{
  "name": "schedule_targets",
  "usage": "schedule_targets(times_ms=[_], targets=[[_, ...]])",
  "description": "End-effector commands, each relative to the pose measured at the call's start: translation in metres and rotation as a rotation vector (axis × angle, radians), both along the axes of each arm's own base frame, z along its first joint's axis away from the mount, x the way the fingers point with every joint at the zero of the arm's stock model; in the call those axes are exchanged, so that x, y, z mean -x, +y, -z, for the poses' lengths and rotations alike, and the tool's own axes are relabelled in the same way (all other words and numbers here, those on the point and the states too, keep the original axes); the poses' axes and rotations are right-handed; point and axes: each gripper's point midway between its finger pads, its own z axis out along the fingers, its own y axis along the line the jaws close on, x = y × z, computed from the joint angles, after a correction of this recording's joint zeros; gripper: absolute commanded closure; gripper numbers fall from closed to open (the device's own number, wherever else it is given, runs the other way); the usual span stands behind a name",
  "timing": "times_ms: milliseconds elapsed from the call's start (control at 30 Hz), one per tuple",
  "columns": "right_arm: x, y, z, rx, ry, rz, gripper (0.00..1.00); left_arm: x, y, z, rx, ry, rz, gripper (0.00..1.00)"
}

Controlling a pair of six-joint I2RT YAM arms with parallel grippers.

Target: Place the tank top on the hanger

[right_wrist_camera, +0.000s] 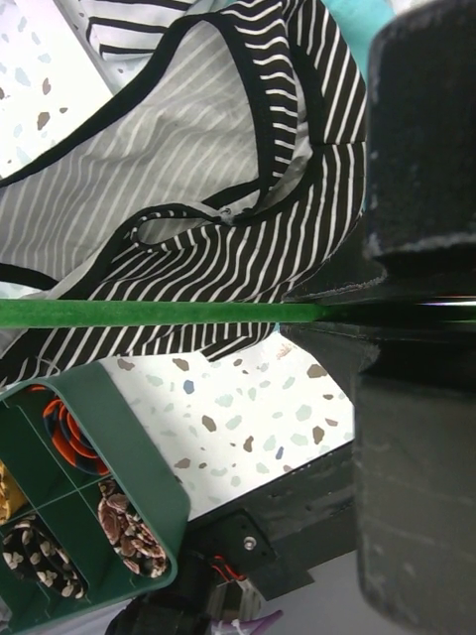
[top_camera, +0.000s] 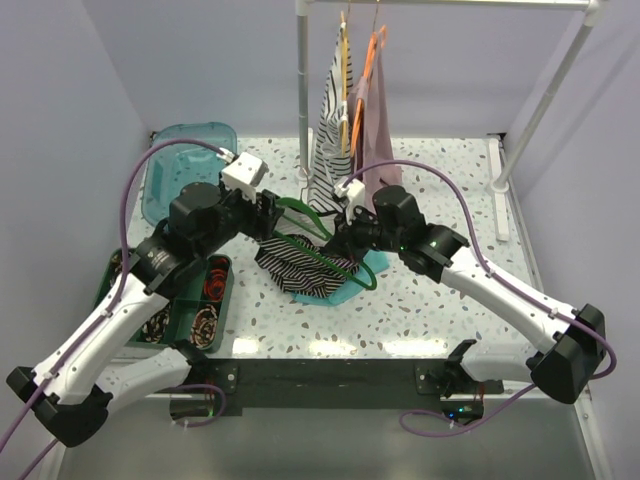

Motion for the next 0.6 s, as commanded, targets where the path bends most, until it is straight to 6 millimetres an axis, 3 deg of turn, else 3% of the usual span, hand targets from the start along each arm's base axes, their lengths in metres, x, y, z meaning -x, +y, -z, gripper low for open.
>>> schedule_targets(times_ms=[0, 167, 367, 567], targets=[[0.003, 0.009, -0.019, -0.069, -0.055, -0.043, 1.0, 0.001, -0.035, -0.021, 0.124, -0.124, 0.161, 0.36], [0.004, 0.011, -0.017, -0.073, -0.042, -0.051, 1.0, -0.007, -0.044, -0.015, 0.149, -0.145, 0.175, 0.36], [0.003, 0.011, -0.012, -0.065, -0.034, -0.046, 1.0, -0.02, -0.058, -0.03, 0.217, -0.199, 0.183, 0.35], [0.0, 0.011, -0.012, -0.06, -0.043, -0.035, 1.0, -0.034, -0.067, -0.011, 0.203, -0.158, 0.166, 0.35]])
